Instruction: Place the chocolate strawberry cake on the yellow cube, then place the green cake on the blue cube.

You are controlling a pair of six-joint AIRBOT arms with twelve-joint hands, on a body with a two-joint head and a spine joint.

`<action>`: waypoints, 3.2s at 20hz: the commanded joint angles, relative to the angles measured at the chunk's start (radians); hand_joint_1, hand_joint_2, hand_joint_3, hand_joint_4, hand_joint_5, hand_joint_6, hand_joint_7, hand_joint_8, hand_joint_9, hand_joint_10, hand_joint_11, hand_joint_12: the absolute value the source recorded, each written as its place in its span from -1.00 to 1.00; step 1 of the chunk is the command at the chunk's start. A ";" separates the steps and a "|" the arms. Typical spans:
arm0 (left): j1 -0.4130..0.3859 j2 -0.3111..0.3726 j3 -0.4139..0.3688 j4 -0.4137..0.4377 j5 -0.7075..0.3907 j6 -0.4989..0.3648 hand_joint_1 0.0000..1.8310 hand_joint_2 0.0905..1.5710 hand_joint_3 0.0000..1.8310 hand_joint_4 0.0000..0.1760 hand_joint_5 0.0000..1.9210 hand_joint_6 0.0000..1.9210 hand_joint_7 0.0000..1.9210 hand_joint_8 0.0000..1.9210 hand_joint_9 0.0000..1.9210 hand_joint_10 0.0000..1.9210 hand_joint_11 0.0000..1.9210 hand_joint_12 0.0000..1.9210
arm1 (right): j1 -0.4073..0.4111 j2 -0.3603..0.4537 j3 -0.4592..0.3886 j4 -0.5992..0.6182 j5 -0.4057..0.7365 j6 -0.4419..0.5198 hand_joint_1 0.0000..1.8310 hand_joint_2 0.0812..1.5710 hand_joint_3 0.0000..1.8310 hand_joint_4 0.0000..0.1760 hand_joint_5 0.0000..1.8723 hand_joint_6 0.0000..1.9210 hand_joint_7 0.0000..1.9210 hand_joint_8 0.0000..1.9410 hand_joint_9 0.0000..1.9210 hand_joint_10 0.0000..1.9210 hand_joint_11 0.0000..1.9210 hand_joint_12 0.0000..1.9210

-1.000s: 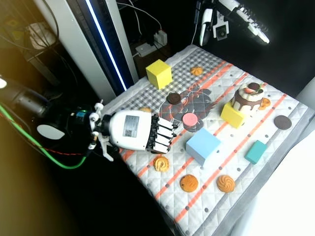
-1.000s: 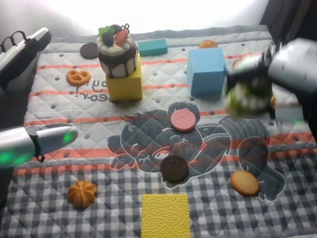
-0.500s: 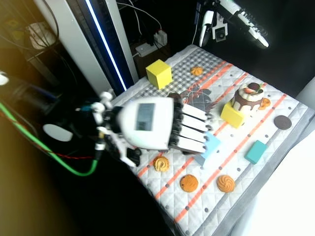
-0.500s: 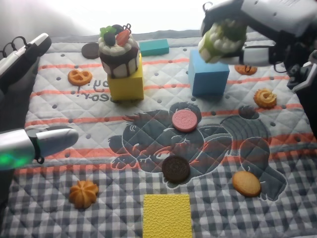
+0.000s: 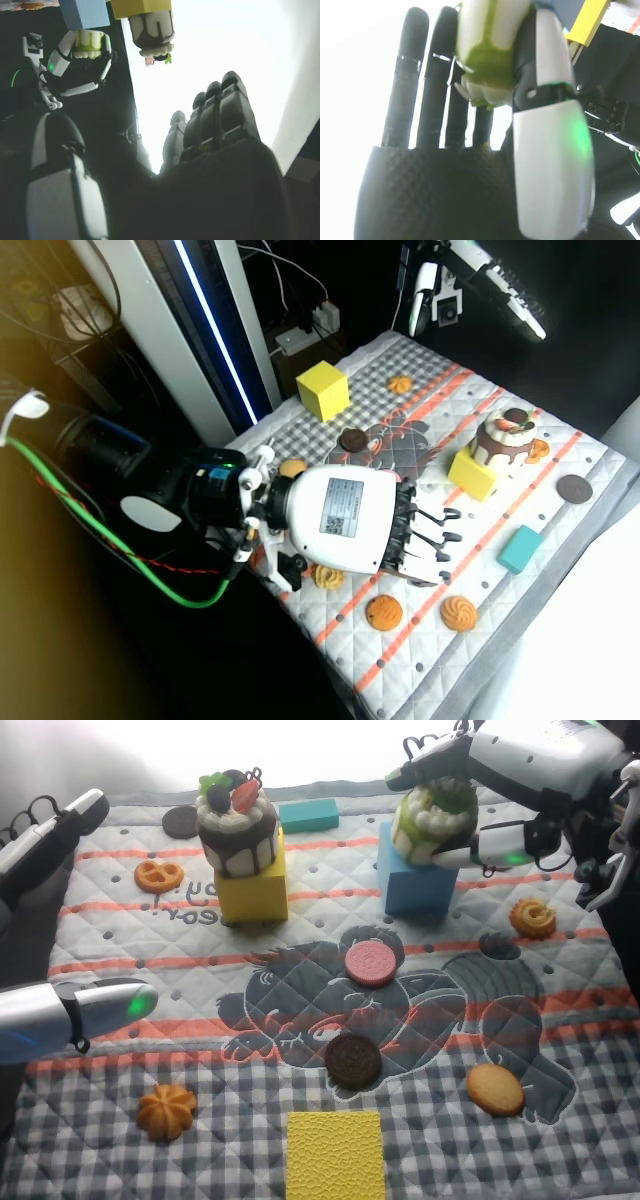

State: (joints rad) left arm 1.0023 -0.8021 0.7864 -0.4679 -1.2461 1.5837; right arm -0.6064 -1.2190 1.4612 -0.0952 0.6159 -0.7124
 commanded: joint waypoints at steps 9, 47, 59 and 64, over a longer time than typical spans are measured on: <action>-0.007 0.002 0.006 0.018 -0.131 -0.022 -0.10 0.15 -0.99 0.62 -1.00 -1.00 -1.00 -1.00 -1.00 -1.00 -1.00 -1.00 | 0.017 -0.001 -0.009 0.026 0.112 0.000 0.05 0.39 -1.00 -0.48 -0.29 -1.00 -0.40 -1.00 -0.34 -0.87 -0.81 0.29; 0.010 0.003 0.001 0.014 -0.155 -0.043 -0.16 0.16 -1.00 0.26 -1.00 -1.00 -1.00 -1.00 -1.00 -1.00 -1.00 -1.00 | -0.061 0.027 -0.045 0.086 0.150 0.000 -0.64 -0.02 -1.00 1.00 -1.00 -1.00 -1.00 -1.00 -1.00 -1.00 -1.00 -1.00; 0.043 0.006 0.023 0.041 -0.225 -0.221 -0.41 0.07 -1.00 1.00 -1.00 -1.00 -1.00 -1.00 -1.00 -1.00 -1.00 -1.00 | -0.250 0.227 -0.292 0.248 0.607 -0.129 -0.40 0.04 -0.99 1.00 -1.00 -1.00 -1.00 -1.00 -1.00 -1.00 -1.00 -1.00; 0.132 0.015 0.030 0.071 -0.343 -0.420 -0.54 0.16 -0.98 1.00 -1.00 -1.00 -1.00 -1.00 -1.00 -1.00 -1.00 -1.00 | -0.509 0.261 -0.375 0.344 0.923 0.035 -0.37 0.08 -0.99 1.00 -1.00 -1.00 -1.00 -1.00 -1.00 -1.00 -1.00 -1.00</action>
State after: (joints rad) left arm 1.1408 -0.7979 0.8108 -0.3988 -1.4406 1.1748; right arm -1.1336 -0.9600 1.0828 0.2401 1.3781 -0.6857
